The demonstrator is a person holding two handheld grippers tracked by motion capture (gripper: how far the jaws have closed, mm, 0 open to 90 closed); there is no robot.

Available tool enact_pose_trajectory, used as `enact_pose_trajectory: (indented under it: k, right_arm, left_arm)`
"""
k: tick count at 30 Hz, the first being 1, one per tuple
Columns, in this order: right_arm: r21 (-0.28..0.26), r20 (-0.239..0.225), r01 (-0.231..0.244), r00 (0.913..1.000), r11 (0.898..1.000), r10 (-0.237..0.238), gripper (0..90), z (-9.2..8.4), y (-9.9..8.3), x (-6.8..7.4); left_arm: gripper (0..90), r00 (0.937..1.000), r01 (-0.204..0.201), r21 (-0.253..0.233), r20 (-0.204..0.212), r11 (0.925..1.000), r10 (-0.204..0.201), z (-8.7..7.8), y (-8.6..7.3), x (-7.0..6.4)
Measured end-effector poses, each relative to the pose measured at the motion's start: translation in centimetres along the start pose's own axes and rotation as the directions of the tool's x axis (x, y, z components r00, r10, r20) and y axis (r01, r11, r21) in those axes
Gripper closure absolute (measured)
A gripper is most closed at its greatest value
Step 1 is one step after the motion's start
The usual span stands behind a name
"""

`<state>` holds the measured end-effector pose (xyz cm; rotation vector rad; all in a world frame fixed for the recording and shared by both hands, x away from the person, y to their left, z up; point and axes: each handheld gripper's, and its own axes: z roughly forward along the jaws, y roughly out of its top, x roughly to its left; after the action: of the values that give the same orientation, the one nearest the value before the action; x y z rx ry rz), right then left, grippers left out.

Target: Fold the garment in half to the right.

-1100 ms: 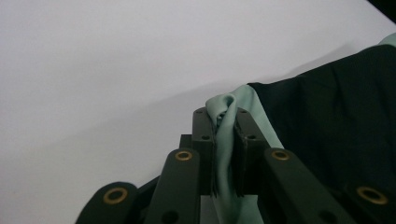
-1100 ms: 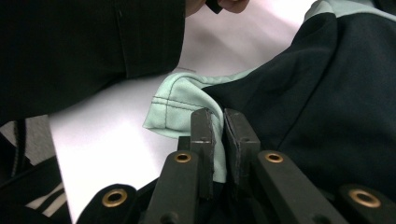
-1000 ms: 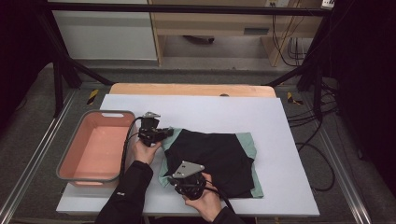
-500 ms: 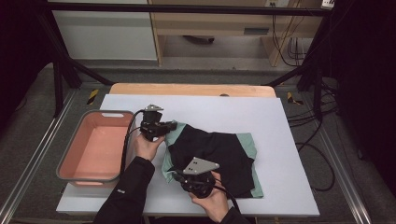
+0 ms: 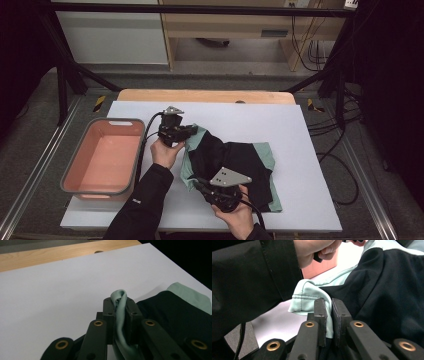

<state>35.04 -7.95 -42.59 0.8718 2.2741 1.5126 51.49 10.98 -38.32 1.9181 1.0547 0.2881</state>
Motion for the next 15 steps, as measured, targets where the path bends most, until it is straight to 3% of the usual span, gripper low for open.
enact_pose_trajectory:
  k: [15]
  right_arm:
    - [-0.068,0.064,-0.052,0.9963,0.996,0.056,83.2,-2.6,-0.6,-1.5]
  left_arm:
    - [80.8,0.9996,-0.018,-0.004,-0.022,0.9998,0.018,2.2,2.0,-2.4]
